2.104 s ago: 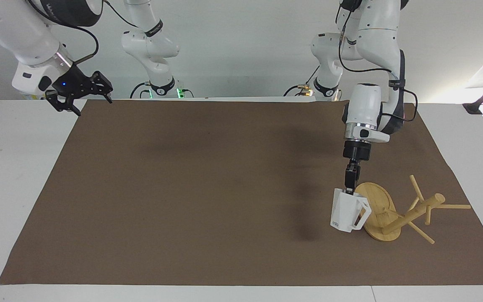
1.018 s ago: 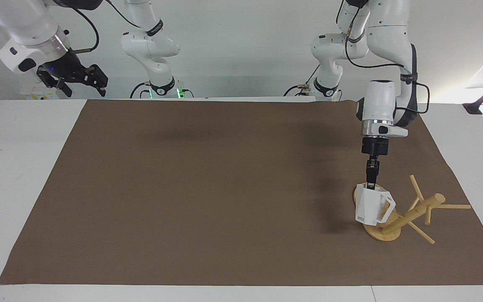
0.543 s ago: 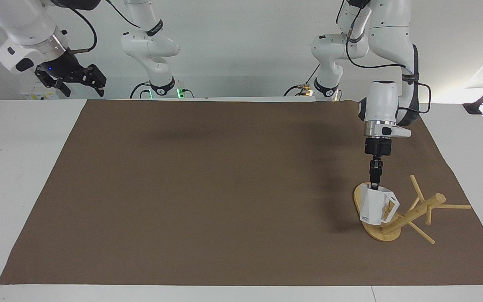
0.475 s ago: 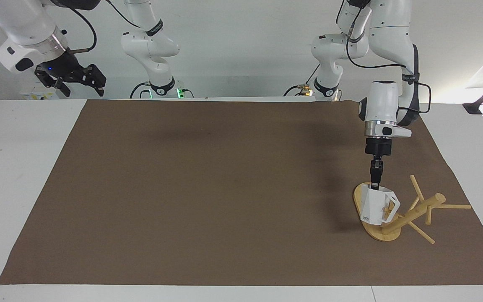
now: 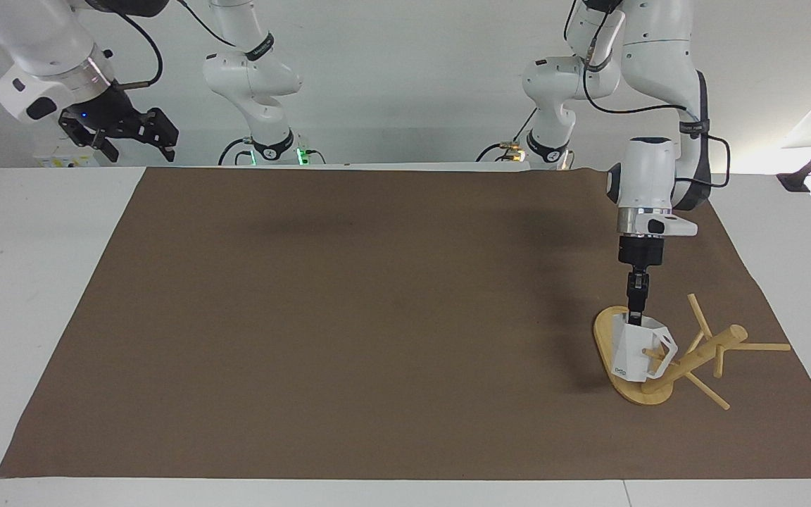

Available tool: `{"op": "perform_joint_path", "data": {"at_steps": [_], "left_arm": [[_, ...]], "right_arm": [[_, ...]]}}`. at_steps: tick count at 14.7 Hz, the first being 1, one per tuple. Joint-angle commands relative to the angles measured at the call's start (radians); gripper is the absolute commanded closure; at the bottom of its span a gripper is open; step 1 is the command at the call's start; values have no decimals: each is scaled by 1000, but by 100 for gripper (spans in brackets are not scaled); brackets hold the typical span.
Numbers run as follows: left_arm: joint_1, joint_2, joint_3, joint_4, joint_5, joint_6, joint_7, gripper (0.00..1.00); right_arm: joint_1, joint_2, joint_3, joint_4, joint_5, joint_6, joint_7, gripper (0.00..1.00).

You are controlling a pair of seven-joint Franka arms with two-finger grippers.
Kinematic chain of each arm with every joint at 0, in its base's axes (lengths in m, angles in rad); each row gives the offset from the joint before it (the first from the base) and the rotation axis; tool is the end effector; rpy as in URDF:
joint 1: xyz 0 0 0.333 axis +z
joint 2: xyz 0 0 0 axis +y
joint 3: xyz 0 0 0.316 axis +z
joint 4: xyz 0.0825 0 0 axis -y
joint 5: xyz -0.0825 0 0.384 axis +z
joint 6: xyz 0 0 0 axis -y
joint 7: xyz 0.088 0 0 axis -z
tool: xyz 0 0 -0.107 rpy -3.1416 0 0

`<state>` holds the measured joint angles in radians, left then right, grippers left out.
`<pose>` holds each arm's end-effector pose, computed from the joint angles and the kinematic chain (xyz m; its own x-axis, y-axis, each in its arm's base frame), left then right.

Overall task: Hang cup on rack
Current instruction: 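Hang the mug on a tree peg and open the left gripper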

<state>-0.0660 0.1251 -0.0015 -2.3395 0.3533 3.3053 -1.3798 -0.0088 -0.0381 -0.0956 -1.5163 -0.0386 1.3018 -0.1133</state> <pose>0.5558 -0.0737 0.3788 0.4393 0.8287 0.3469 0.5211 -0.5495 0.6530 0.5096 -0.0594 0.6488 0.9840 0.0010 -0.1783 0.0037 -0.9999 0.0147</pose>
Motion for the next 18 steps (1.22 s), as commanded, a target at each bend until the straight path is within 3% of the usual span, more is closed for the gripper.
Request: {"op": "perform_joint_path", "data": {"at_steps": [1, 6, 10, 14, 18], "left_arm": [[5, -79, -9, -3, 18, -155, -19, 0], [3, -182, -9, -3, 18, -359, -13, 0], [-15, -306, -18, 48, 19, -697, 4, 0], [-57, -317, -17, 195, -23, -993, 140, 0], [-54, -294, -8, 409, -221, -1336, 538, 0]], "right_arm": [[-7, -25, 5, -28, -6, 7, 15, 0], [-7, -23, 7, -28, -6, 7, 14, 0], [-5, -25, 7, -28, -6, 7, 14, 0], [-7, -25, 7, -28, -6, 8, 12, 0], [-5, -23, 7, -28, -6, 7, 12, 0]]}}
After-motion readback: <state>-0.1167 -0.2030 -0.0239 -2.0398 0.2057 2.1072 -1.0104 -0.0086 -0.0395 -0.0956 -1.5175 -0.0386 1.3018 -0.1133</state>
